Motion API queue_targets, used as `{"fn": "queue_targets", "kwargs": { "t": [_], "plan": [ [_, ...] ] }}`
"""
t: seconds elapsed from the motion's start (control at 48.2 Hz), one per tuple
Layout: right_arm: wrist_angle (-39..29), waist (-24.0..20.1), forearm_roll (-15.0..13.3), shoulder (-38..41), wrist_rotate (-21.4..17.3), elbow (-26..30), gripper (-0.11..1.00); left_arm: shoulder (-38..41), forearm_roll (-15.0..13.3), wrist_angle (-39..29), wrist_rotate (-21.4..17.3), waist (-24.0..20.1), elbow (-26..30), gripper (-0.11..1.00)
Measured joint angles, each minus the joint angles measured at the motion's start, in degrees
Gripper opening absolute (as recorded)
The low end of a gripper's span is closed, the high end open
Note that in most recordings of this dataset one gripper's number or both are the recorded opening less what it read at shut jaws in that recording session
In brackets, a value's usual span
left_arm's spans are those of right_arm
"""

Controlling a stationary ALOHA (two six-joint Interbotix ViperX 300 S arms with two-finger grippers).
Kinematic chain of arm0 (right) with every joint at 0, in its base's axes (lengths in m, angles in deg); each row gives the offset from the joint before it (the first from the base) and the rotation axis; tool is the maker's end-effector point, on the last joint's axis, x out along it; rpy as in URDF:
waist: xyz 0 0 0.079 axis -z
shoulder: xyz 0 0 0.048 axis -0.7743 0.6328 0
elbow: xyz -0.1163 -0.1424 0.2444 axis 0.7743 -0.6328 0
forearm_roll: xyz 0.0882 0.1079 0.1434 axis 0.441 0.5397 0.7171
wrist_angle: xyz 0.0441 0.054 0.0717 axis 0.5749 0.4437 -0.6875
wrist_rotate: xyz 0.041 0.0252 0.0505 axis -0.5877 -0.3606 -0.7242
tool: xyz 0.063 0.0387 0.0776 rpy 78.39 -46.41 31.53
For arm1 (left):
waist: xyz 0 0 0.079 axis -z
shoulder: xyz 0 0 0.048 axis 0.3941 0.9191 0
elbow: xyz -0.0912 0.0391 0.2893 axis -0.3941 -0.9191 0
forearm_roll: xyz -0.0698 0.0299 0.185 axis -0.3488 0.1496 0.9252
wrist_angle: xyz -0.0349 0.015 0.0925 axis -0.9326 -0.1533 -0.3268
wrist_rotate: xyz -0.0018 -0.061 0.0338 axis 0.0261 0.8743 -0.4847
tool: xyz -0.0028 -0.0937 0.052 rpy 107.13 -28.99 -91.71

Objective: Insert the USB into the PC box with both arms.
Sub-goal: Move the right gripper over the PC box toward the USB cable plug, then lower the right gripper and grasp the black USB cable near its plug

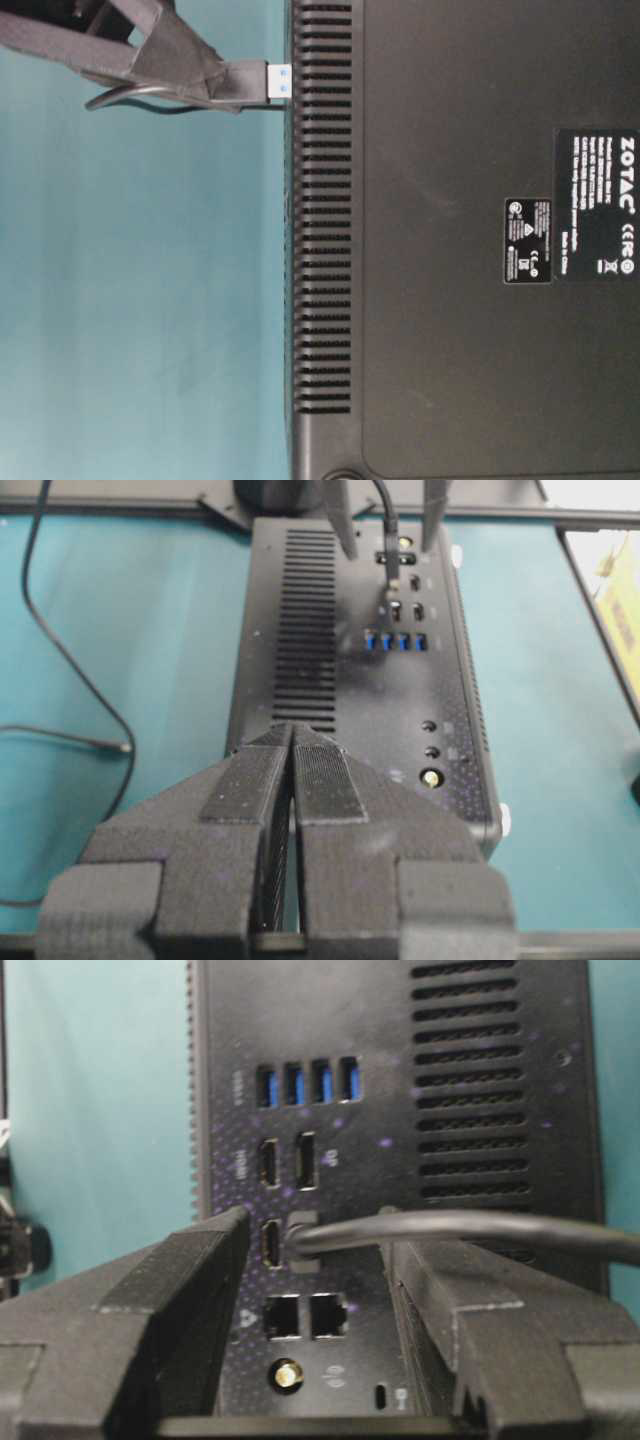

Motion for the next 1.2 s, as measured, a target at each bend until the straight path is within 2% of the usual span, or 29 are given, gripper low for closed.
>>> {"fn": "queue_targets", "kwargs": {
  "t": [0.208, 0.477, 0.602, 0.892, 1.204],
  "plan": [
    [-0.09, 0.00, 0.00, 0.53, 0.09, 0.00, 0.50, -0.09, 0.00, 0.00, 0.00, 0.00, 0.00, 0.00],
    [-1.41, -0.09, 0.09, 0.53, 0.00, 1.05, 0.18, -0.09, 0.00, 0.00, 0.00, 0.00, -0.09, 0.00],
    [-2.46, -0.18, 0.00, 0.53, 0.00, 1.58, 0.11, -0.09, 0.00, 0.00, 0.00, 0.00, 0.00, 0.00],
    [-3.34, -0.09, -0.62, 0.70, 0.00, 5.10, 0.10, 0.00, 0.00, 0.00, 0.00, 0.00, -0.09, 0.00],
    [-4.39, -0.09, -5.36, 4.83, 0.00, 9.76, 0.10, -0.09, 0.00, 0.00, 0.00, 0.00, 0.00, 0.00]
  ]
}}
